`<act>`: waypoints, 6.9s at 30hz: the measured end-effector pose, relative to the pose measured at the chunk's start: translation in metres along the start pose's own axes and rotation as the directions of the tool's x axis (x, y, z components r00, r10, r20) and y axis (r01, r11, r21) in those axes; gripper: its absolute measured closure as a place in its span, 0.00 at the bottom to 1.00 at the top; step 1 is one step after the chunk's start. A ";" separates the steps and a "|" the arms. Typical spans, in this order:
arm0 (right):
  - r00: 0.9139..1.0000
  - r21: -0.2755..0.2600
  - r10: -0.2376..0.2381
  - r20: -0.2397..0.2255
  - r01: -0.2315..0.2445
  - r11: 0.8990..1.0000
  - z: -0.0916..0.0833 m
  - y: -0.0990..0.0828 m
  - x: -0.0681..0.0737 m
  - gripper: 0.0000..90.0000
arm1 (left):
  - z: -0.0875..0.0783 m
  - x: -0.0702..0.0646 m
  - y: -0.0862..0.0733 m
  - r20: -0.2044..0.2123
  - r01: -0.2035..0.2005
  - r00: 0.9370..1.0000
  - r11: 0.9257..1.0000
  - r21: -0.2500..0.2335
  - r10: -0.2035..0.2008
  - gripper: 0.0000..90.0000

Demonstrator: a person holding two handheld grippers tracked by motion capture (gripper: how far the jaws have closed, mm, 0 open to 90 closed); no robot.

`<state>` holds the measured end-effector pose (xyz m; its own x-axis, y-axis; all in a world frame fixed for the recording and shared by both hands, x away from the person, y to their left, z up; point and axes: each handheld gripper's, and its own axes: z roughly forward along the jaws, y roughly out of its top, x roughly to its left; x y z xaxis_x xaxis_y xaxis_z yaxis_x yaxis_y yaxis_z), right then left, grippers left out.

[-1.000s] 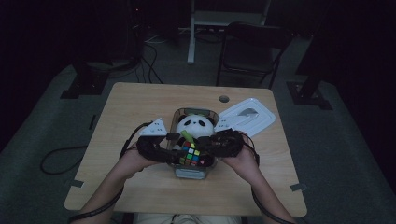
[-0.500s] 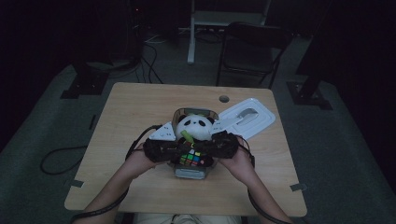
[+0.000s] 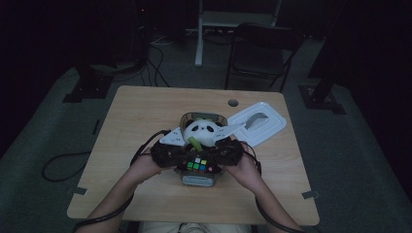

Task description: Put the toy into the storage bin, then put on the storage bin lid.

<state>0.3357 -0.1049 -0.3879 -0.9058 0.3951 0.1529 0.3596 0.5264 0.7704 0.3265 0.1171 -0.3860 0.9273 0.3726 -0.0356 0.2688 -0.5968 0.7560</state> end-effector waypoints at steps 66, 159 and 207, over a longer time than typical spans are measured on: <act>0.799 -0.251 0.434 0.416 -0.358 0.900 -0.058 -0.078 -0.079 0.13 | -0.039 0.062 -0.055 -0.120 0.206 0.966 0.961 -0.184 -0.230 0.00; 0.676 -0.174 0.493 0.548 -0.484 0.857 -0.029 -0.132 -0.150 0.24 | 0.006 0.071 -0.103 -0.279 0.214 0.923 0.957 -0.196 -0.263 0.01; 0.564 -0.259 0.469 0.680 -0.413 0.873 -0.022 -0.114 -0.136 0.75 | 0.020 0.068 -0.096 -0.265 0.184 0.938 0.969 -0.165 -0.223 0.01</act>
<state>0.4128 -0.2356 -0.4827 -0.1902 0.9814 0.0265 0.6300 0.1013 0.7699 0.3692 0.1855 -0.4745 0.7411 0.6708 -0.0290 0.3878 -0.3923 0.8341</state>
